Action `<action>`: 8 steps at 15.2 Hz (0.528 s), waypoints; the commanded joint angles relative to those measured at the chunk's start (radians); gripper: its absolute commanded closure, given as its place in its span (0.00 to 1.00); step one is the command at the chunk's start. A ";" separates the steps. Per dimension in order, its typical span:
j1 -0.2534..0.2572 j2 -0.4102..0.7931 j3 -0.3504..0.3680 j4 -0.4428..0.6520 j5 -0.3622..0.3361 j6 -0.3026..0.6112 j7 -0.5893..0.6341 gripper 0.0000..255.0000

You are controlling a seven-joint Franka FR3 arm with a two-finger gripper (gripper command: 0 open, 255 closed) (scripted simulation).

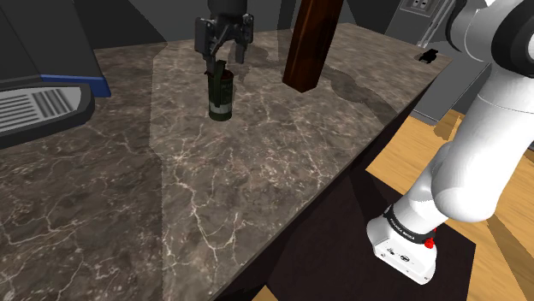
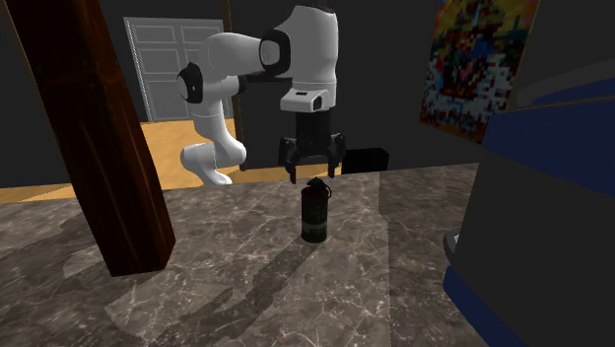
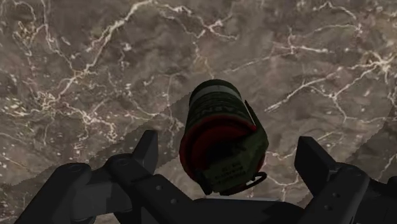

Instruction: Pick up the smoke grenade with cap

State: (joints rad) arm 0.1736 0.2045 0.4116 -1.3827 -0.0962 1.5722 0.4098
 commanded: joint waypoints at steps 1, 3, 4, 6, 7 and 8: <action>-0.003 -0.006 -0.001 -0.033 0.002 0.028 0.000 0.00; -0.006 -0.013 -0.001 -0.069 0.005 0.058 0.000 0.00; -0.006 -0.015 -0.002 -0.079 0.006 0.066 -0.001 0.00; -0.006 -0.013 -0.001 -0.079 0.005 0.067 0.000 1.00; -0.006 -0.013 -0.001 -0.079 0.005 0.067 0.000 1.00; -0.006 -0.013 -0.002 -0.079 0.005 0.067 0.000 1.00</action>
State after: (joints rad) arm 0.1678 0.1912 0.4101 -1.4597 -0.0910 1.6387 0.4097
